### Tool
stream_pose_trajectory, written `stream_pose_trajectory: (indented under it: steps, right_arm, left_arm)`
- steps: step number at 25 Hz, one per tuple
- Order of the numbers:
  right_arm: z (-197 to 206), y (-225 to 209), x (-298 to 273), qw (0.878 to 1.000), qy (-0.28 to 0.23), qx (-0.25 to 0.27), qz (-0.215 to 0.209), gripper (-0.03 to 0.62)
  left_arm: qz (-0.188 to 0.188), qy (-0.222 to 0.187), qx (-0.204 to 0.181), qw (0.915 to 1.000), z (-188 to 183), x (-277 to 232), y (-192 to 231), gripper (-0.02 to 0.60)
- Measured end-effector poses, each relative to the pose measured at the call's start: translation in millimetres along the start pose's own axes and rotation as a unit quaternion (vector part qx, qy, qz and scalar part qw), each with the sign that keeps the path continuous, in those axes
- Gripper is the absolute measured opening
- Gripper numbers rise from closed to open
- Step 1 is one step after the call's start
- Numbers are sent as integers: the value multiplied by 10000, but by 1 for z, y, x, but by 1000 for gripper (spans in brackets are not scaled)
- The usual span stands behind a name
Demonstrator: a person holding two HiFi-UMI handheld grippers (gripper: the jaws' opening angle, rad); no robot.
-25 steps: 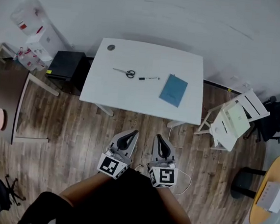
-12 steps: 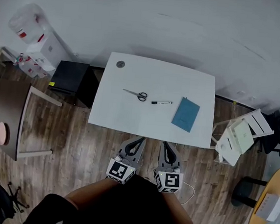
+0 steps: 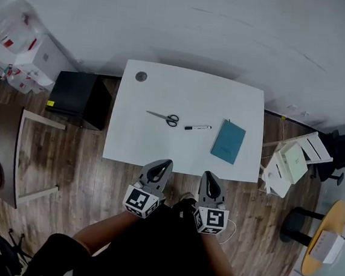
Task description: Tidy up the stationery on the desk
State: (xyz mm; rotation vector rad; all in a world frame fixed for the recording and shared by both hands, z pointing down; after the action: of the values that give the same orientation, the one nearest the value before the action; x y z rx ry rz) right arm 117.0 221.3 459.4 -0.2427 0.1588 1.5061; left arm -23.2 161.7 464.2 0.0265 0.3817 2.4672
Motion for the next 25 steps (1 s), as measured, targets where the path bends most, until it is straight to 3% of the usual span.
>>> stream_pose_trajectory:
  steps: [5,17,21,25]
  right_arm:
    - [7,-17,-25,9999,131,-28,-34,34]
    - [-11,-52,-93,9972,150,13,-734,34]
    - [-10,-63,-117,9952,203,16,-956,34]
    - [9,-67,-134,9887,582,-101,-1378,34]
  left_arm:
    - [-265,115,-38,9996,4,-10,21,11]
    - [-839,232,-366,9955,-6,-46,51,11]
    - [-829,173,-510,9951,-8,-69,59,11]
    - [-621,74,-699,9956,-4,-85,57,11]
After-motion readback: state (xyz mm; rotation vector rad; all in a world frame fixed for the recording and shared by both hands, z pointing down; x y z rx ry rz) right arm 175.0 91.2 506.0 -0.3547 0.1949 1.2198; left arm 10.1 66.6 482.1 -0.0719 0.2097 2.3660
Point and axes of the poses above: the fingertips, and each gripper's own axes: x backward along the fingers, y to its left, z out of its underside, the point moved 3 cm from there along x, backward along the fingers, and after that the axes turned 5 degrees about -y, right-handed, at the moved point
